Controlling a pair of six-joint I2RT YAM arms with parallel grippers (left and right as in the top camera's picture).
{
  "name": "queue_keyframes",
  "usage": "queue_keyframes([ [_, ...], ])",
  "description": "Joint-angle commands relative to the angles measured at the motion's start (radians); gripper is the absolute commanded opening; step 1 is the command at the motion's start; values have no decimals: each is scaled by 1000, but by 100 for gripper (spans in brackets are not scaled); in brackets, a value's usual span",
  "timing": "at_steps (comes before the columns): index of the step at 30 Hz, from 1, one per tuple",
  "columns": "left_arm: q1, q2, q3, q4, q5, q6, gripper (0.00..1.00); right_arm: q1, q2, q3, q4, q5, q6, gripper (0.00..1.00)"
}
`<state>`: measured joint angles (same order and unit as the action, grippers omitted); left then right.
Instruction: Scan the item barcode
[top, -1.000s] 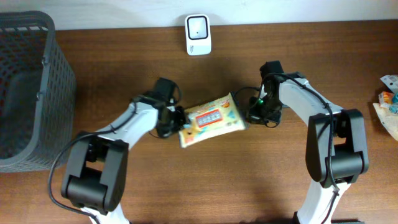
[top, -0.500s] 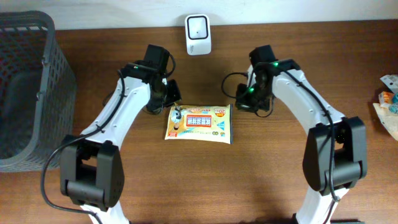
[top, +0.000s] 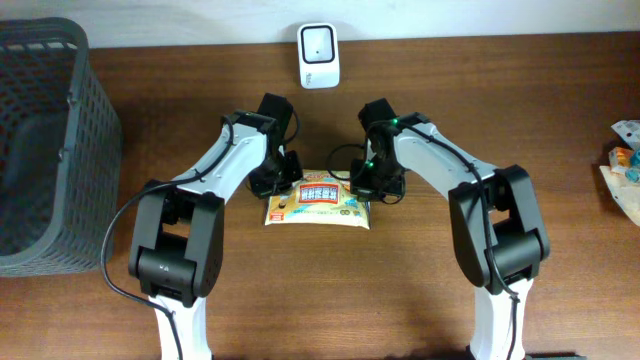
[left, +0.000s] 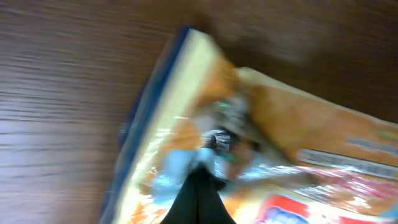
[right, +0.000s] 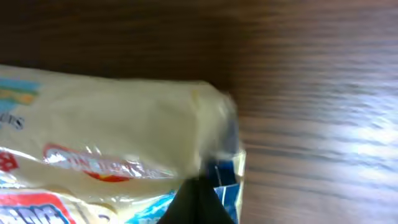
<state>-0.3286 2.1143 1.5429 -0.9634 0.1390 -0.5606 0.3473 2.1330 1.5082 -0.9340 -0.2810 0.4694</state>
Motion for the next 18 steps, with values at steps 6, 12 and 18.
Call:
queue_keyframes([
  [6,31,-47,102,-115,-324,16,0,-47,27,270,-269,272,-6,4],
  [12,31,-125,177,-221,-342,16,4,-48,27,484,-462,270,-142,79],
  [18,29,-118,117,-215,-238,16,99,-48,34,406,-459,254,-151,99],
])
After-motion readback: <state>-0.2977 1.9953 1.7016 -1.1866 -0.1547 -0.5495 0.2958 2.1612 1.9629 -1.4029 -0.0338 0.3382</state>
